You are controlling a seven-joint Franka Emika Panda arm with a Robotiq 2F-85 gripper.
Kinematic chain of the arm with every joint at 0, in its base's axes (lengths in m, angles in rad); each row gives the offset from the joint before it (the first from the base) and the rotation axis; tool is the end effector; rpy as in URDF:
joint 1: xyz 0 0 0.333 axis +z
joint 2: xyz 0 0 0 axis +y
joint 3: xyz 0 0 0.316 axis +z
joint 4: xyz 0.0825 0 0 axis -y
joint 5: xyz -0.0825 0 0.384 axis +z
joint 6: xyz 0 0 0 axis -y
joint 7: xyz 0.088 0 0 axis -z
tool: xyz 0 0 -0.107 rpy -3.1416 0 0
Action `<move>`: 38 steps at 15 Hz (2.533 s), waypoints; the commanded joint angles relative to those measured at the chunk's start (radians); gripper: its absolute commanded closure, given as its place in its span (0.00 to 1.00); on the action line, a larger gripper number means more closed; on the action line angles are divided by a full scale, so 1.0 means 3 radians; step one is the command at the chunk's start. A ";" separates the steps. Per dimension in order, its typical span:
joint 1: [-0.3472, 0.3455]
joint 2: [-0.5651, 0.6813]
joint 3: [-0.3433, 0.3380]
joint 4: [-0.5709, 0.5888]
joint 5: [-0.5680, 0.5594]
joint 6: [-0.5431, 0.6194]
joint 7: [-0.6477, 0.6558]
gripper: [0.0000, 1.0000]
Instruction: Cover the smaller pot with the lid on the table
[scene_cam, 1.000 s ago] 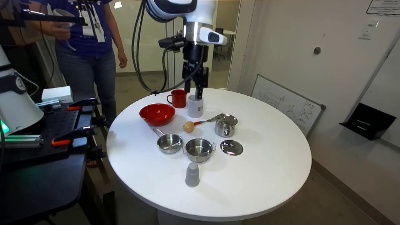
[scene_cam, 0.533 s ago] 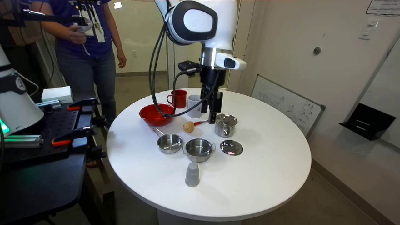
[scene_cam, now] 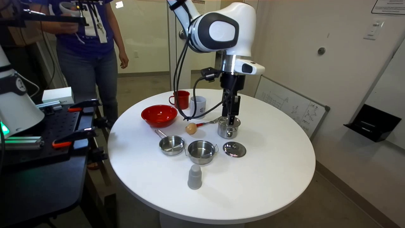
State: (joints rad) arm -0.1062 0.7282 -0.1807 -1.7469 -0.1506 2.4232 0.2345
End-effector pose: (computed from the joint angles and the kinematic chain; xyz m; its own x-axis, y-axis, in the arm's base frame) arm 0.6336 -0.1785 0.1584 0.9344 -0.3561 -0.0114 -0.3451 -0.9124 0.2200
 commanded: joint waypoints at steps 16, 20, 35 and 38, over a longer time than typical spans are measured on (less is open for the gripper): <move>-0.0439 0.0370 0.0018 0.0228 0.0297 0.0256 -0.0420 0.00; -0.0445 0.0426 0.0142 0.0419 0.0300 0.0288 -0.0709 0.00; -0.0412 0.0642 0.0191 0.0682 0.0404 0.0284 -0.0715 0.00; -0.0423 0.0776 0.0203 0.0810 0.0469 0.0293 -0.0683 0.00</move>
State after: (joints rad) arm -0.2286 0.9008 -0.1253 -1.5743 -0.0424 2.5006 0.0202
